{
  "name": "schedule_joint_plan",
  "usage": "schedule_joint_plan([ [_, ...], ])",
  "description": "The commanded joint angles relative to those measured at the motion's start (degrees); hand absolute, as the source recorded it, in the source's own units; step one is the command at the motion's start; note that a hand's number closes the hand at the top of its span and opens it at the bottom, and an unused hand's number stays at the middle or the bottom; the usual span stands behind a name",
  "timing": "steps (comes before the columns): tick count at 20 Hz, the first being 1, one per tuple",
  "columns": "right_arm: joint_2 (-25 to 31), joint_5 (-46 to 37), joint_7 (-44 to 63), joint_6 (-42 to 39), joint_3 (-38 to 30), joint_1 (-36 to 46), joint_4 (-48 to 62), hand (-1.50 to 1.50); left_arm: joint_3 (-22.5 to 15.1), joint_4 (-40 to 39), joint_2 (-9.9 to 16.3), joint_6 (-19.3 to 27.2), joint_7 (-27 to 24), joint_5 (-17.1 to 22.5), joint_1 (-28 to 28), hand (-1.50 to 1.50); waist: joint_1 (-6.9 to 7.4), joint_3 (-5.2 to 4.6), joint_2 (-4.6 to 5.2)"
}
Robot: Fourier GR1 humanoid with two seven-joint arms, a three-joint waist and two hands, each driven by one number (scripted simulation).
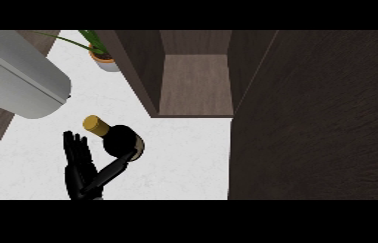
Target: Pick up the wine, place it into the cabinet and close the cabinet
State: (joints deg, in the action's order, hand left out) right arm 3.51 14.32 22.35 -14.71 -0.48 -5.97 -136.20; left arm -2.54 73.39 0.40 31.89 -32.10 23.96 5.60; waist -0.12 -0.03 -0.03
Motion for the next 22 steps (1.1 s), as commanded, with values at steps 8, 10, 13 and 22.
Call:
schedule_joint_plan([
  [8,-0.34,-0.79,-1.64,-0.72,-1.16,0.09,1.97,-1.50,-0.23,-19.24,-0.38,-3.36,-14.14,10.30,-7.90,-1.50,-0.06,0.01,0.03],
  [10,0.67,0.16,1.37,0.31,-1.65,2.58,-0.41,-1.50,-0.61,-22.08,-0.39,-6.09,-18.12,12.33,-7.81,-1.50,-0.04,0.00,0.03],
  [13,0.40,0.03,-0.19,0.23,-2.31,3.75,2.19,-1.50,1.42,-22.89,-0.37,-9.43,-17.39,13.99,-9.98,-1.50,0.03,0.01,0.04],
  [22,0.17,0.06,-2.25,-1.56,-2.52,0.03,0.86,-1.50,6.82,-31.83,-0.10,-16.76,-20.46,13.66,-14.32,-1.50,-0.05,0.03,0.02],
])
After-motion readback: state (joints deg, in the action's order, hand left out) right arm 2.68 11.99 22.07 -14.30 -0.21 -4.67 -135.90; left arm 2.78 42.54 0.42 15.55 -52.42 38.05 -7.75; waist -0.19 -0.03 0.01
